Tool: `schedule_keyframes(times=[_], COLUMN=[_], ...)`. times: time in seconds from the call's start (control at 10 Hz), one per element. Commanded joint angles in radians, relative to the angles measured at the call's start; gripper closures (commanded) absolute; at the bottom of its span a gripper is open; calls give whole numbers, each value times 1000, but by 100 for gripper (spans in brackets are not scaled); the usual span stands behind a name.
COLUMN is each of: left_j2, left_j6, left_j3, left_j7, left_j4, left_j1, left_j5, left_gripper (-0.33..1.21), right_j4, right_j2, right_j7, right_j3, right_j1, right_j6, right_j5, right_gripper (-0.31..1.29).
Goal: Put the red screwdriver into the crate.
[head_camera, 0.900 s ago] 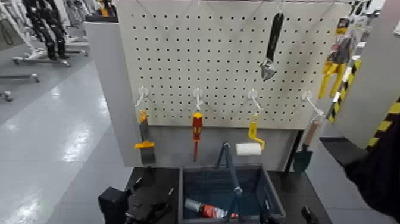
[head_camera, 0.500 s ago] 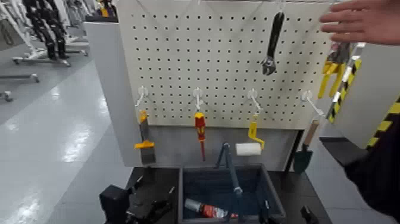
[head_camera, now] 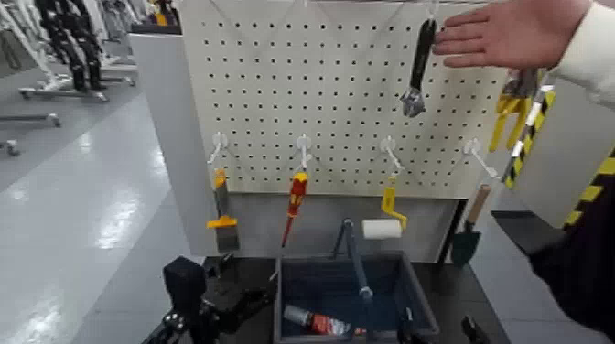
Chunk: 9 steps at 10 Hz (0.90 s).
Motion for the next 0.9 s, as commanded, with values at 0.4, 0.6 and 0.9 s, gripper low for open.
schedule_keyframes(times=[0.4,0.6,0.9], left_j2=[24,42,59], left_j6=[112,125,136], left_j3=[-23,-52,-107], left_j7=[-139,-179,-247], left_j4=[75,116,191], left_j1=[-169,-233,-343], left_j5=[42,56,69], left_gripper=[17,17,17], right_j4=[3,4,7], right_j2=[2,2,0], right_j7=[-2,-2,-2], right_j3=[3,6,9], right_j1=[-2,-4,-7], right_j6=[-2,0,-2], right_j5=[-6,-8,-11], right_gripper=[13,13,13])
